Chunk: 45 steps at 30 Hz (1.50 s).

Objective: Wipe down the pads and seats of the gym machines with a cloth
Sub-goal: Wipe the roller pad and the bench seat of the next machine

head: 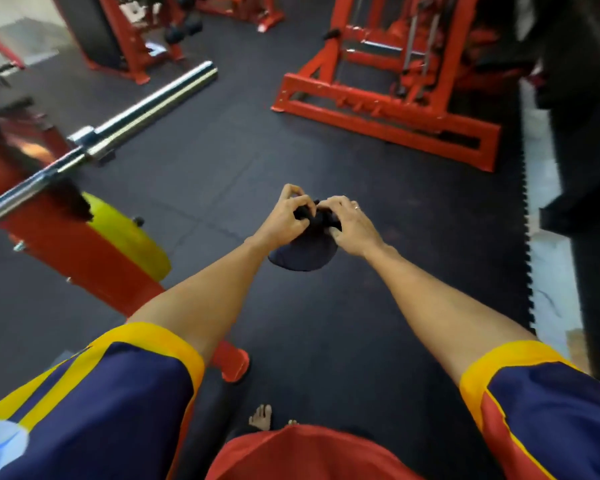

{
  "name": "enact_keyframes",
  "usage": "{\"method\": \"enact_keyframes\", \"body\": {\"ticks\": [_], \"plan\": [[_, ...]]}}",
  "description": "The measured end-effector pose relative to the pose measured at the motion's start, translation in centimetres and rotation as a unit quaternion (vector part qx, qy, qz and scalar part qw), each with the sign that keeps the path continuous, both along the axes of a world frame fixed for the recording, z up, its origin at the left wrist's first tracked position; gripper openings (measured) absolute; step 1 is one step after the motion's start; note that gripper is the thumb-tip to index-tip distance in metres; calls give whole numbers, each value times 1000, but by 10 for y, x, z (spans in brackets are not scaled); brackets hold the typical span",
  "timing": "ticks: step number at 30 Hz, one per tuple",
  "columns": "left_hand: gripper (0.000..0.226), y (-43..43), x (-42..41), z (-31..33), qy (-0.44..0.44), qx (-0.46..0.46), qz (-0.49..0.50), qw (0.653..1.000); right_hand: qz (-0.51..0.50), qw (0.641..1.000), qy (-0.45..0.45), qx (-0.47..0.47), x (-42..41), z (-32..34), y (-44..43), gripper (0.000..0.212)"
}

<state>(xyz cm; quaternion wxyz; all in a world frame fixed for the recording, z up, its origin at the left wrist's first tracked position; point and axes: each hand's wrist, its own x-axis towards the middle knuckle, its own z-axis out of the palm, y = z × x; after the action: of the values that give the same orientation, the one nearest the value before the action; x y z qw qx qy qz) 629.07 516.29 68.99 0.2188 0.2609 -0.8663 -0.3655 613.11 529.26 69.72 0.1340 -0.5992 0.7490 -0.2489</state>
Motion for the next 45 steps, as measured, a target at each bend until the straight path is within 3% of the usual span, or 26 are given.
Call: {"method": "enact_keyframes", "body": {"ticks": [8,13,21,24,34,45], "plan": [[33,-22,-116,50,62,-43,-129,989,-183,980,36,65,-88,48,34,41],[18,-31,-173,76,87,-34,-188,978,-248,964,48,89,-129,80,52,28],[20,-16,-265,122,82,-45,-255,962,-335,938,69,48,-194,129,86,24],[34,-7,-308,135,34,-59,-271,960,-350,933,73,29,-233,140,104,22],[27,42,-478,171,42,-113,-283,952,-379,922,78,20,-387,173,151,21],[21,81,-656,189,86,-99,-257,958,-409,910,66,-21,-574,193,177,24]]}}
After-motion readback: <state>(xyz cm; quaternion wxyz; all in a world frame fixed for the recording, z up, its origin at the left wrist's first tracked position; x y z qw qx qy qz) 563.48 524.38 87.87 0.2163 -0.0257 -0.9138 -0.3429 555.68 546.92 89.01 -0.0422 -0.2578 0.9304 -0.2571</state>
